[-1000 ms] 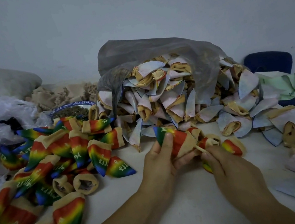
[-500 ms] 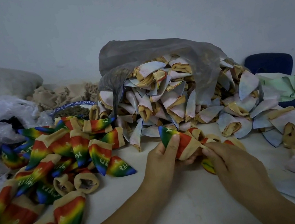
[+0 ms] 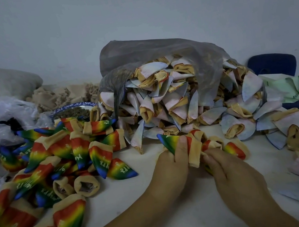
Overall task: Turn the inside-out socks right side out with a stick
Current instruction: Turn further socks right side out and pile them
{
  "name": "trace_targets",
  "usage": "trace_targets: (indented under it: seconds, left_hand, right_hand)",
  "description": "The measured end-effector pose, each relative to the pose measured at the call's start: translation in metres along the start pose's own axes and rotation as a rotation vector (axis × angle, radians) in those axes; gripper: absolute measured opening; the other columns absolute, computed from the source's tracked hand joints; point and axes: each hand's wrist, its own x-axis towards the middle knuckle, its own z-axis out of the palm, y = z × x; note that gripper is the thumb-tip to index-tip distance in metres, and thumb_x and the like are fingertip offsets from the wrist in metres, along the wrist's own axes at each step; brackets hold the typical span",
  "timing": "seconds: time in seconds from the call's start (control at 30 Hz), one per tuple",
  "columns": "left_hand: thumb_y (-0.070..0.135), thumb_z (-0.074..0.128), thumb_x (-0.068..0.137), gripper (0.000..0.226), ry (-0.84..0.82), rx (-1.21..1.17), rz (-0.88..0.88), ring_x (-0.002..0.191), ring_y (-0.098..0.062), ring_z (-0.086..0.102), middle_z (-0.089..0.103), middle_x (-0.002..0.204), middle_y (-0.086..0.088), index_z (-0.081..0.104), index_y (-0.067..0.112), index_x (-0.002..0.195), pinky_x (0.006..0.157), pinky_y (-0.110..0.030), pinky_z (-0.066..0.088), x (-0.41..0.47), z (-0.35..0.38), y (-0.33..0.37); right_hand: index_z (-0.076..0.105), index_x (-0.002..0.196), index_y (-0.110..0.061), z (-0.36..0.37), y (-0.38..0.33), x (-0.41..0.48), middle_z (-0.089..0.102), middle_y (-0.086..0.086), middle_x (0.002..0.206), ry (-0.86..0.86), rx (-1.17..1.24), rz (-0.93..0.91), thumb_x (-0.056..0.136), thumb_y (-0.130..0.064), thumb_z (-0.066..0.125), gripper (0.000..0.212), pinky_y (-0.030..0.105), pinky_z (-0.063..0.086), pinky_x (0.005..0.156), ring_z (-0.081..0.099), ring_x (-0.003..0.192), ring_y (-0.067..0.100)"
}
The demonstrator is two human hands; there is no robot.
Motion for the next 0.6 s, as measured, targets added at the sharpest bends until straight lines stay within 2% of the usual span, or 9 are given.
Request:
trace_targets:
  seconds: [0.1, 0.2, 0.3, 0.37, 0.43, 0.5, 0.53, 0.6]
  left_hand:
    - [0.073, 0.033, 0.080, 0.080, 0.027, 0.024, 0.019, 0.062, -0.011, 0.057, 0.063, 0.071, -0.013, 0.065, 0.001, 0.086, 0.059, -0.023, 0.045, -0.001, 0.002, -0.003]
    - [0.074, 0.038, 0.072, 0.065, 0.048, -0.056, -0.020, 0.060, -0.003, 0.060, 0.066, 0.063, 0.006, 0.066, 0.016, 0.079, 0.055, -0.011, 0.045, -0.001, 0.002, -0.006]
    - [0.068, 0.050, 0.071, 0.047, 0.007, -0.215, -0.057, 0.075, 0.002, 0.067, 0.073, 0.079, 0.014, 0.065, 0.030, 0.094, 0.060, -0.008, 0.047, 0.000, -0.003, -0.004]
    - [0.058, 0.058, 0.081, 0.036, -0.015, -0.293, -0.104, 0.083, -0.002, 0.067, 0.071, 0.093, 0.013, 0.066, 0.036, 0.109, 0.064, -0.015, 0.049, 0.001, -0.009, -0.004]
    - [0.037, 0.057, 0.096, 0.019, -0.016, -0.370, -0.098, 0.071, -0.003, 0.065, 0.074, 0.099, 0.008, 0.069, 0.038, 0.111, 0.052, -0.018, 0.045, 0.002, -0.013, -0.001]
    - [0.021, 0.047, 0.101, 0.027, 0.031, -0.493, -0.079, 0.051, -0.003, 0.056, 0.075, 0.106, 0.003, 0.067, 0.031, 0.116, 0.040, -0.016, 0.035, 0.005, -0.019, 0.000]
    - [0.015, 0.043, 0.101, 0.030, 0.065, -0.590, -0.081, 0.043, -0.005, 0.048, 0.074, 0.108, -0.005, 0.063, 0.025, 0.121, 0.036, -0.016, 0.031, 0.008, -0.023, 0.001]
    - [0.007, 0.037, 0.099, 0.034, 0.095, -0.775, -0.117, 0.037, -0.006, 0.031, 0.069, 0.106, -0.019, 0.057, 0.016, 0.125, 0.034, -0.016, 0.024, 0.011, -0.030, 0.003]
  right_hand:
    - [0.052, 0.101, -0.043, 0.003, 0.002, -0.001, 0.057, -0.014, 0.089, -0.006, 0.031, 0.003, 0.095, -0.048, 0.026, 0.028, 0.026, 0.037, 0.066, 0.048, 0.080, 0.003]
    - [0.055, 0.103, -0.042, 0.003, 0.008, 0.003, 0.055, -0.017, 0.089, 0.001, 0.005, -0.081, 0.093, -0.052, 0.022, 0.036, 0.025, 0.035, 0.066, 0.047, 0.082, 0.002]
    - [0.057, 0.096, -0.039, 0.002, 0.014, 0.008, 0.053, -0.016, 0.082, 0.059, -0.049, -0.158, 0.088, -0.056, 0.014, 0.048, 0.026, 0.031, 0.060, 0.043, 0.077, 0.005]
    - [0.059, 0.094, -0.037, 0.001, 0.016, 0.011, 0.054, -0.017, 0.081, 0.076, -0.064, -0.199, 0.089, -0.054, 0.017, 0.046, 0.025, 0.029, 0.058, 0.042, 0.075, 0.006]
    - [0.059, 0.092, -0.036, 0.001, 0.020, 0.013, 0.050, -0.020, 0.078, 0.053, -0.071, -0.238, 0.091, -0.052, 0.021, 0.042, 0.024, 0.027, 0.057, 0.040, 0.073, 0.005]
    - [0.057, 0.089, -0.035, -0.001, 0.026, 0.016, 0.043, -0.020, 0.072, 0.044, -0.115, -0.247, 0.093, -0.049, 0.028, 0.033, 0.026, 0.029, 0.058, 0.039, 0.070, 0.006]
    - [0.056, 0.087, -0.035, -0.003, 0.029, 0.018, 0.044, -0.018, 0.071, 0.049, -0.159, -0.229, 0.094, -0.047, 0.032, 0.028, 0.027, 0.032, 0.058, 0.040, 0.069, 0.007]
    - [0.052, 0.082, -0.035, -0.009, 0.036, 0.021, 0.047, -0.012, 0.069, 0.061, -0.202, -0.126, 0.094, -0.045, 0.039, 0.020, 0.027, 0.038, 0.057, 0.044, 0.066, 0.006]
